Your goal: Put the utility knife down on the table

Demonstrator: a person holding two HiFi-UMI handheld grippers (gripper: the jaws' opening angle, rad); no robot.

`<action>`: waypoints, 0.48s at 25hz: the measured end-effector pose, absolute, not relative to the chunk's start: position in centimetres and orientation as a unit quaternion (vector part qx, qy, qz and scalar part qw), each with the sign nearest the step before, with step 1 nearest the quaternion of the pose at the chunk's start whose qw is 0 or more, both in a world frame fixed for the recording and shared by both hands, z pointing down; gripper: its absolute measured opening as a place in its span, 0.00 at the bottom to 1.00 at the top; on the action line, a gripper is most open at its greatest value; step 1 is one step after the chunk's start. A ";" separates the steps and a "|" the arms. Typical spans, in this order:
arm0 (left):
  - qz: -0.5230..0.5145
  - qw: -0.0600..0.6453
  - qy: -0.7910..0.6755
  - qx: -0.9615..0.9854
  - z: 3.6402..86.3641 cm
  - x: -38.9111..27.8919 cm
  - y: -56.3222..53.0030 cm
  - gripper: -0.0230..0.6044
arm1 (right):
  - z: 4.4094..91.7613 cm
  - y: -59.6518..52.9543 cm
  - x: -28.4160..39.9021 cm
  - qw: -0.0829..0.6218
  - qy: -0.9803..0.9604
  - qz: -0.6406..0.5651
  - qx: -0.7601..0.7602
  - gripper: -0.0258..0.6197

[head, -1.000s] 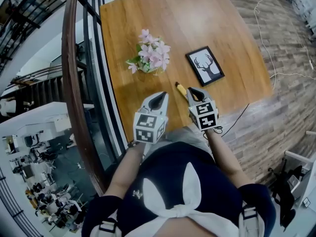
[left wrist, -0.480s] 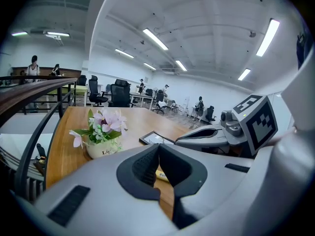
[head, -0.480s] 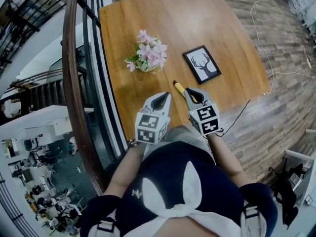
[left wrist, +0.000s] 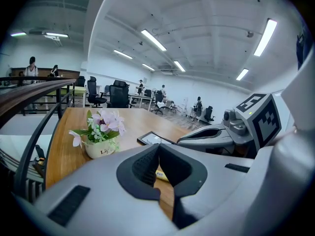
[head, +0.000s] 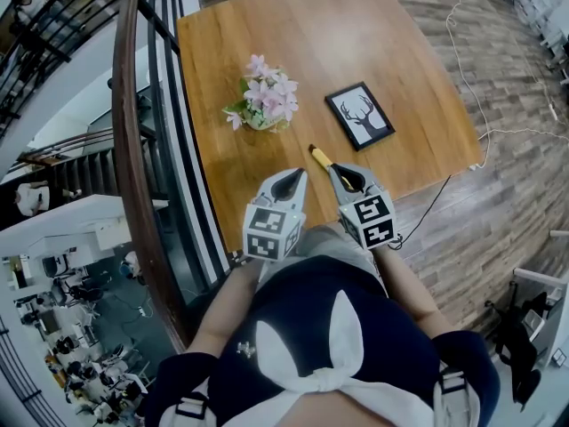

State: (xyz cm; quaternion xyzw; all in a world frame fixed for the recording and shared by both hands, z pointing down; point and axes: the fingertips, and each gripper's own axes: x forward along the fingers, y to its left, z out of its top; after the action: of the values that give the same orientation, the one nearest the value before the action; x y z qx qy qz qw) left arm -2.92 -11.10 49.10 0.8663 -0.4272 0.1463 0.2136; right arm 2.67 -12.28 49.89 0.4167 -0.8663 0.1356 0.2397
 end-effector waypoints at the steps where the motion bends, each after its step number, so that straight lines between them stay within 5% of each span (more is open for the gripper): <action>1: 0.146 0.213 -0.427 0.867 49.1 -2.9 -11.0 0.07 | 49.8 -12.2 2.6 0.239 -0.867 0.135 0.417 0.04; 12: 0.142 0.215 -0.433 0.863 49.0 -3.3 -10.5 0.07 | 49.6 -11.6 2.8 0.238 -0.866 0.132 0.419 0.04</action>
State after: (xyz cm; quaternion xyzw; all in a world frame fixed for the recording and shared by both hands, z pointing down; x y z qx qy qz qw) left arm -3.29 -10.48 49.03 0.8634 -0.4335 0.1424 0.2152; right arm 2.79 -11.62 49.59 0.4194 -0.8660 0.1325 0.2380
